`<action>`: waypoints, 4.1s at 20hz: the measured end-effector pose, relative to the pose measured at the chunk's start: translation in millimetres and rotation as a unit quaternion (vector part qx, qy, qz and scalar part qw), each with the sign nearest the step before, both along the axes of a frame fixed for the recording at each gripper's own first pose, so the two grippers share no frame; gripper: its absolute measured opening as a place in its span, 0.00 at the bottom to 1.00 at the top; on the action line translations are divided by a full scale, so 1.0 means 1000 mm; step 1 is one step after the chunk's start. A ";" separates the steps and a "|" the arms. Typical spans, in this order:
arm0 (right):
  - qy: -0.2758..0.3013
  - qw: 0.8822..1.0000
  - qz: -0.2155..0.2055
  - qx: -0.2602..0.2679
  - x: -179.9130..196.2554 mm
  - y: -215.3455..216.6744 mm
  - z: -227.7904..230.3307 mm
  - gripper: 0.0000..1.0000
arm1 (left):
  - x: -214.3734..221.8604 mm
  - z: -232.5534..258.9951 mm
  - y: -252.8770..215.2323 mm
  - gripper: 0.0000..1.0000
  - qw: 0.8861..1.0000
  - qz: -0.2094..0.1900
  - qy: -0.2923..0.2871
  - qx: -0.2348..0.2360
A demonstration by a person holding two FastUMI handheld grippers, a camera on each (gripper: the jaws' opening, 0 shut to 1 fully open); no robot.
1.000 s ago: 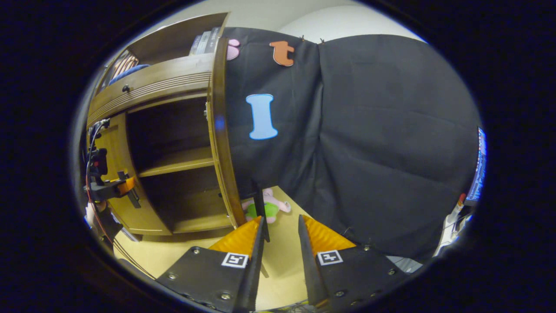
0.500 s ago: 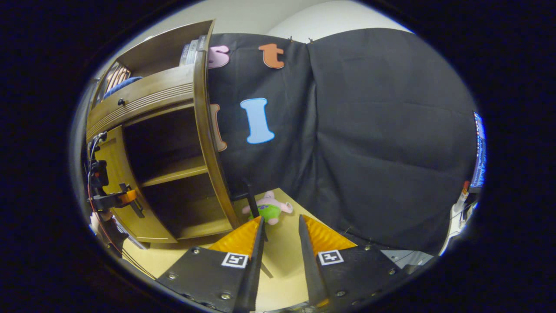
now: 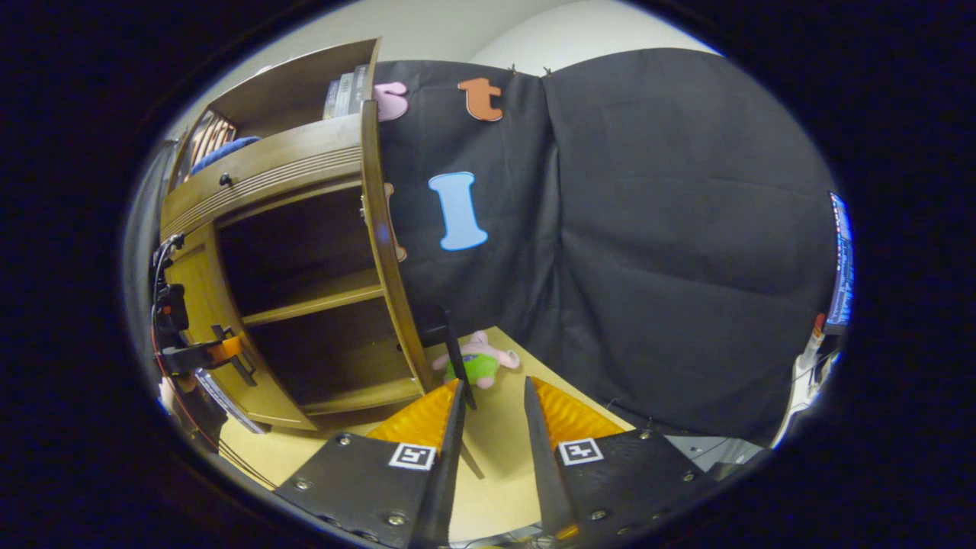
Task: Open the right door of the double-door shoe cabinet with the right hand, and open the left door with the left hand.
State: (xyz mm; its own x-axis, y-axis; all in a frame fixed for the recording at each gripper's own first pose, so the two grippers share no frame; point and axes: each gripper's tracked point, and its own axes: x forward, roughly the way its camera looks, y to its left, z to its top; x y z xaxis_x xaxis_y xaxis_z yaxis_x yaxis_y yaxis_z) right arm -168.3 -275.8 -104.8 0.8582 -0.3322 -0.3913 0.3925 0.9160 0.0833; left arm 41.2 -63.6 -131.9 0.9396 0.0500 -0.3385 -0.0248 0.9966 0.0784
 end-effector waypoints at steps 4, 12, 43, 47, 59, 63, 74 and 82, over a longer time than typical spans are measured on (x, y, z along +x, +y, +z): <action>0.011 1.000 0.025 0.010 0.002 0.020 -0.008 0.44 | -0.018 0.004 0.003 0.31 1.000 -0.010 -0.001 -0.002; 0.034 0.994 0.099 -0.010 0.021 0.078 -0.017 0.44 | -0.061 0.013 0.015 0.33 0.999 -0.036 0.004 -0.015; 0.033 0.950 0.312 0.000 0.106 0.266 -0.042 0.44 | -0.161 0.031 0.110 0.29 1.000 0.010 -0.003 -0.022; 0.035 0.943 0.330 0.005 0.112 0.281 -0.044 0.44 | -0.173 0.032 0.150 0.29 0.998 0.062 0.001 -0.002; 0.041 0.936 0.349 0.020 0.120 0.312 -0.051 0.44 | -0.195 0.042 0.195 0.17 0.998 0.064 -0.014 -0.020; 0.044 0.934 0.354 0.023 0.120 0.321 -0.056 0.44 | -0.203 0.043 0.221 0.24 0.996 0.086 -0.017 -0.025; 0.048 0.929 0.366 0.035 0.130 0.326 -0.062 0.44 | -0.208 0.046 0.229 0.24 0.996 0.085 -0.017 -0.029; 0.041 0.921 0.385 0.054 0.141 0.325 -0.058 0.44 | -0.232 0.054 0.244 0.24 0.985 0.165 -0.026 -0.032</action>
State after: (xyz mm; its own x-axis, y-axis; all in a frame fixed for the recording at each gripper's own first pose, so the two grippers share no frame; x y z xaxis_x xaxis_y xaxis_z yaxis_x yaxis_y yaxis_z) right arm -27.7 48.8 -162.4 0.7896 0.4065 -0.4597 -0.3597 0.9135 0.1898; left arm -191.1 180.6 -77.7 0.8920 0.3357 -0.3026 -0.3504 0.9366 0.0061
